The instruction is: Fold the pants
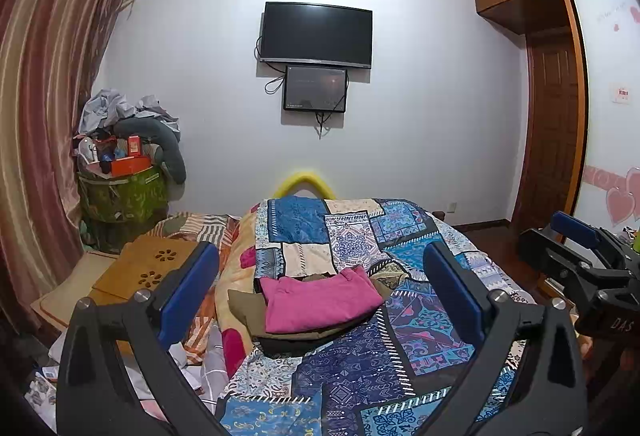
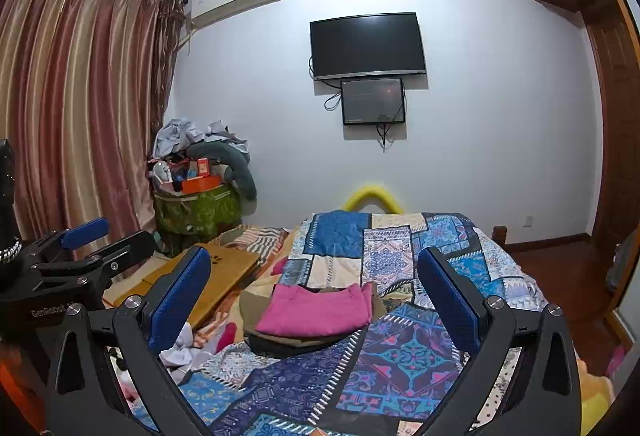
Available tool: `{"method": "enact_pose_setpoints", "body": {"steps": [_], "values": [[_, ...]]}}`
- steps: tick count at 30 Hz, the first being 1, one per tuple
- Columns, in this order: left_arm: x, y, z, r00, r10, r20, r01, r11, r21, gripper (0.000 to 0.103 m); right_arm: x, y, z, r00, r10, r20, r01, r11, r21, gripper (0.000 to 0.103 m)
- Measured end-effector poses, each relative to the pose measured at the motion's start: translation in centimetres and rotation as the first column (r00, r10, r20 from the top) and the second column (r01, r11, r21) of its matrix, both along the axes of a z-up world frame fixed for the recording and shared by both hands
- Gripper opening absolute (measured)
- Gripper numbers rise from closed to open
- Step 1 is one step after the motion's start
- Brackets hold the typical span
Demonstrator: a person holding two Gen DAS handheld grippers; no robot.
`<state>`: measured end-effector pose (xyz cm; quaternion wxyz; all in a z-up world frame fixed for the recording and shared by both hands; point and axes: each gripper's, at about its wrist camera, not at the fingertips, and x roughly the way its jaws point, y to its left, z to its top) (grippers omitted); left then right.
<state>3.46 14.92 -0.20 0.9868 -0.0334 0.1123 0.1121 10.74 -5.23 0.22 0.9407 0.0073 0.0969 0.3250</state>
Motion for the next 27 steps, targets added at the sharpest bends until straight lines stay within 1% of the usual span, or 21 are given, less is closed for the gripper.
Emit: {"method": "enact_pose_setpoints", "body": {"steps": [13, 27], "values": [[0.15, -0.55, -0.03, 1.0, -0.024, -0.001, 0.024, 1.0, -0.002, 0.103, 0.1, -0.08, 0.2, 1.0, 0.0, 0.002, 0.0, 1.0, 0.0, 0.103], [0.33, -0.87, -0.17, 0.999, -0.038, -0.02, 0.038, 0.999, -0.005, 0.103, 0.01, -0.07, 0.19, 1.0, -0.005, 0.002, 0.005, 1.0, 0.0, 0.103]]}}
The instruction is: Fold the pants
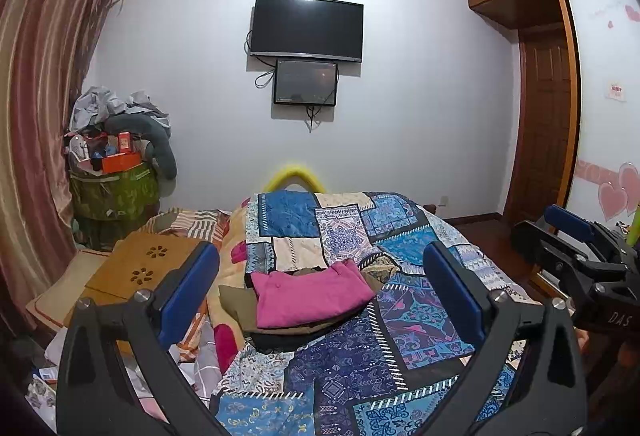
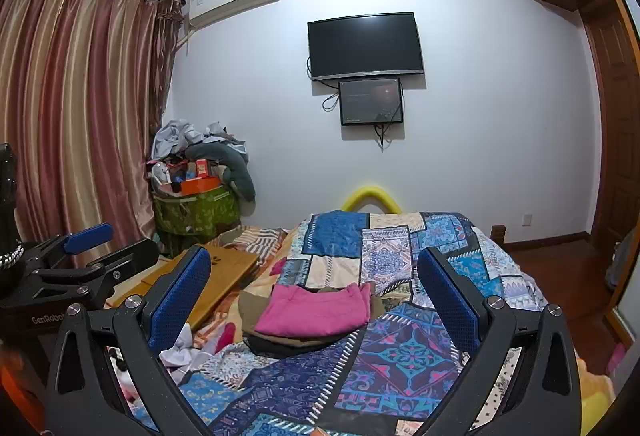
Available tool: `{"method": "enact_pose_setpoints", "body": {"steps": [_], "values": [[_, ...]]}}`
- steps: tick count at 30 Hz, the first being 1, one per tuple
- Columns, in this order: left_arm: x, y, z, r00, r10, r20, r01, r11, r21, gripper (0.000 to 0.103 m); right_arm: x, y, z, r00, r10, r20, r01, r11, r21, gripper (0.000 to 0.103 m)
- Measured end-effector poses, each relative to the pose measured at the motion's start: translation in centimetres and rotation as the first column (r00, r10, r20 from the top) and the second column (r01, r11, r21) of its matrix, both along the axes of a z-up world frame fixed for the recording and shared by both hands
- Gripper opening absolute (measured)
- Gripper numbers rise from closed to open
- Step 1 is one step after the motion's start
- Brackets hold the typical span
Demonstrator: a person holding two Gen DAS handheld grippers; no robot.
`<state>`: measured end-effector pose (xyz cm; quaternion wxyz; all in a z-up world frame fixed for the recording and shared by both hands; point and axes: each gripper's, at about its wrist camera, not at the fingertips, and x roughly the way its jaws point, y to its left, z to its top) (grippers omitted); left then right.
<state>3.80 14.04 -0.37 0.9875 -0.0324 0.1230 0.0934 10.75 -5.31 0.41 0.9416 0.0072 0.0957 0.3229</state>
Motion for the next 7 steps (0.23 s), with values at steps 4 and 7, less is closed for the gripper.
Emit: {"method": "enact_pose_setpoints", "body": {"steps": [4, 7], "values": [[0.08, -0.19, 0.0, 1.0, 0.002, 0.001, -0.002, 1.0, 0.007, 0.103, -0.14, 0.0, -0.08, 1.0, -0.001, -0.004, 0.001, 1.0, 0.0, 0.103], [0.15, -0.21, -0.04, 1.0, 0.0, -0.001, 0.0, 1.0, 0.005, 0.103, -0.15, 0.02, -0.07, 1.0, -0.002, -0.005, 0.002, 1.0, 0.0, 0.103]]}}
